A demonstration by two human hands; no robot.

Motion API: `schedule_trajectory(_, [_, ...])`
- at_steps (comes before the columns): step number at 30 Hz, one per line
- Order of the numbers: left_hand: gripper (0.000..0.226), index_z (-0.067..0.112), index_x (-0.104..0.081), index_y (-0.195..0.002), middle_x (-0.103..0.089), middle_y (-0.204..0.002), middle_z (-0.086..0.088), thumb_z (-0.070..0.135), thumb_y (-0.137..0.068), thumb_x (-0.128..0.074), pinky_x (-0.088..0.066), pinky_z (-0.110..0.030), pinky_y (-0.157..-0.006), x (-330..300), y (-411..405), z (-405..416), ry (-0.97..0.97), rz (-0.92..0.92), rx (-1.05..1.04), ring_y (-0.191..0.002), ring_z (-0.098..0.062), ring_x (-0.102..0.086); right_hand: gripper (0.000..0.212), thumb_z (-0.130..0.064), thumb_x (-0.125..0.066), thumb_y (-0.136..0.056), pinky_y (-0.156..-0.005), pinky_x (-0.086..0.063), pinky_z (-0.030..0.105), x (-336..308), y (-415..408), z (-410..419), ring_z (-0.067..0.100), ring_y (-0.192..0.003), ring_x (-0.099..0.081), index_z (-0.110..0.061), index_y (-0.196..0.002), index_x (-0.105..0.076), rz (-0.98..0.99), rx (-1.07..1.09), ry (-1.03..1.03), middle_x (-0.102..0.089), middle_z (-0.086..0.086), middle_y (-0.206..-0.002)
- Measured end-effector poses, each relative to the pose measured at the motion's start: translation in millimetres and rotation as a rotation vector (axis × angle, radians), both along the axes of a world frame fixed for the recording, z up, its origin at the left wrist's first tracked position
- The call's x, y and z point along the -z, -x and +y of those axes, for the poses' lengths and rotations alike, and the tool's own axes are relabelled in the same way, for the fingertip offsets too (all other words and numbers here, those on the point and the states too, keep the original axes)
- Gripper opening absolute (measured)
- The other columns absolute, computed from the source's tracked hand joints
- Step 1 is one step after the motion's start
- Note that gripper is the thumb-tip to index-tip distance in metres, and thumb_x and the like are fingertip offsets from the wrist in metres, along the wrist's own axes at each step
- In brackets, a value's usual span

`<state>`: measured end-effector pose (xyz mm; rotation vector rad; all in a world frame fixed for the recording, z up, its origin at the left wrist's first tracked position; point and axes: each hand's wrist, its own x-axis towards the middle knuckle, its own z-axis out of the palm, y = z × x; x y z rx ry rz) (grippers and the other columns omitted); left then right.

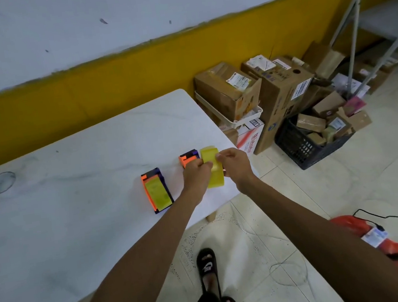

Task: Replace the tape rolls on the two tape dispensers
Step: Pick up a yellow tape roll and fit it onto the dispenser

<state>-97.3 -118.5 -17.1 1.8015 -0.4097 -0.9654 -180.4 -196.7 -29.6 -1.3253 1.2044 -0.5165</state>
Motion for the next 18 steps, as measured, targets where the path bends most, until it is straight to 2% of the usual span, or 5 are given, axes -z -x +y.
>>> schedule_trajectory(3, [0.018,0.016,-0.056,-0.073,-0.051,-0.075,-0.003,0.014,-0.090,-0.052,-0.038,-0.027,-0.060,11.8,-8.5,-24.4,-0.020,0.058,-0.005,-0.072,-0.020,-0.047,0.004,-0.026,-0.061,-0.083,-0.092,-0.056,0.051,5.8,-10.2,-21.6,0.027,-0.098,-0.067,-0.025,-0.081,-0.065,0.051,0.011,0.009,-0.068,0.001,-0.091])
schedule_trajectory(6, [0.010,0.014,-0.060,-0.084,-0.055,-0.081,-0.003,0.015,-0.092,-0.053,-0.041,-0.026,-0.058,18.5,-17.3,-45.2,-0.016,0.122,-0.036,-0.078,-0.021,-0.052,0.005,-0.023,-0.061,-0.084,-0.094,-0.055,0.051,11.3,-21.0,-44.9,0.028,-0.099,-0.067,-0.023,-0.083,-0.066,0.076,-0.011,-0.006,-0.069,0.002,-0.093])
schedule_trajectory(12, [0.013,0.015,-0.066,-0.090,-0.067,-0.104,-0.017,0.022,-0.089,-0.054,-0.054,-0.041,-0.084,34.6,-30.1,-67.7,-0.085,0.144,-0.029,-0.098,-0.034,-0.064,0.011,-0.020,-0.061,-0.085,-0.091,-0.056,0.053,25.2,-34.8,-69.5,0.030,-0.099,-0.066,-0.015,-0.092,-0.067,0.121,-0.015,-0.030,-0.068,0.008,-0.096])
schedule_trajectory(16, [0.020,0.014,-0.063,-0.083,-0.064,-0.091,-0.014,0.028,-0.083,-0.050,-0.053,-0.045,-0.084,48.1,-45.1,-73.7,-0.129,0.178,0.015,-0.086,-0.029,-0.061,0.010,-0.013,-0.059,-0.091,-0.088,-0.058,0.052,33.6,-41.9,-82.8,0.028,-0.091,-0.064,-0.008,-0.097,-0.065,0.151,-0.073,-0.041,-0.063,0.001,-0.084])
schedule_trajectory(18, [0.019,0.012,-0.063,-0.080,-0.062,-0.083,-0.012,0.024,-0.083,-0.048,-0.051,-0.041,-0.075,49.0,-55.5,-72.9,-0.138,0.193,0.010,-0.079,-0.026,-0.058,0.014,-0.011,-0.058,-0.092,-0.087,-0.058,0.051,38.1,-43.2,-89.6,0.026,-0.090,-0.062,-0.004,-0.102,-0.065,0.179,-0.100,-0.042,-0.062,0.000,-0.084])
